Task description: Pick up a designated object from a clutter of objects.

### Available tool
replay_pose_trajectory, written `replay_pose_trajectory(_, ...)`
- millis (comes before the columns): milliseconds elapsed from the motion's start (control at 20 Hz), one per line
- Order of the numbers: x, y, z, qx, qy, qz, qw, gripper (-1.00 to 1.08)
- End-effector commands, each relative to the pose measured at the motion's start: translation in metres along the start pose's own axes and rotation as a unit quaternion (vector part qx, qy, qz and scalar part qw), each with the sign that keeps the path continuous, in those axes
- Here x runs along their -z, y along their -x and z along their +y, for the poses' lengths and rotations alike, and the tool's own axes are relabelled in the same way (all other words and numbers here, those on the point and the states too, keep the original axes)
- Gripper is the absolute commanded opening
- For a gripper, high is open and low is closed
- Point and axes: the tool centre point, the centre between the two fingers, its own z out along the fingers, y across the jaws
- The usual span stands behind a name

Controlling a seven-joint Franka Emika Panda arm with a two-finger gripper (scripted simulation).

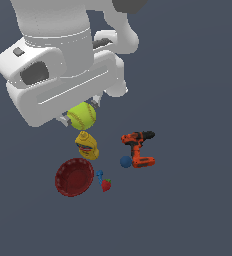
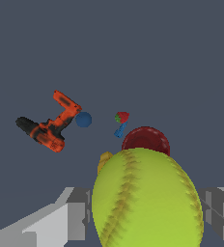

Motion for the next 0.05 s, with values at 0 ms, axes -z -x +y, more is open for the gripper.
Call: replay_pose_trajectory(0,0.0017,-0.0004,0.0009,0.000,0.001,0.001,1.0000,-1.00)
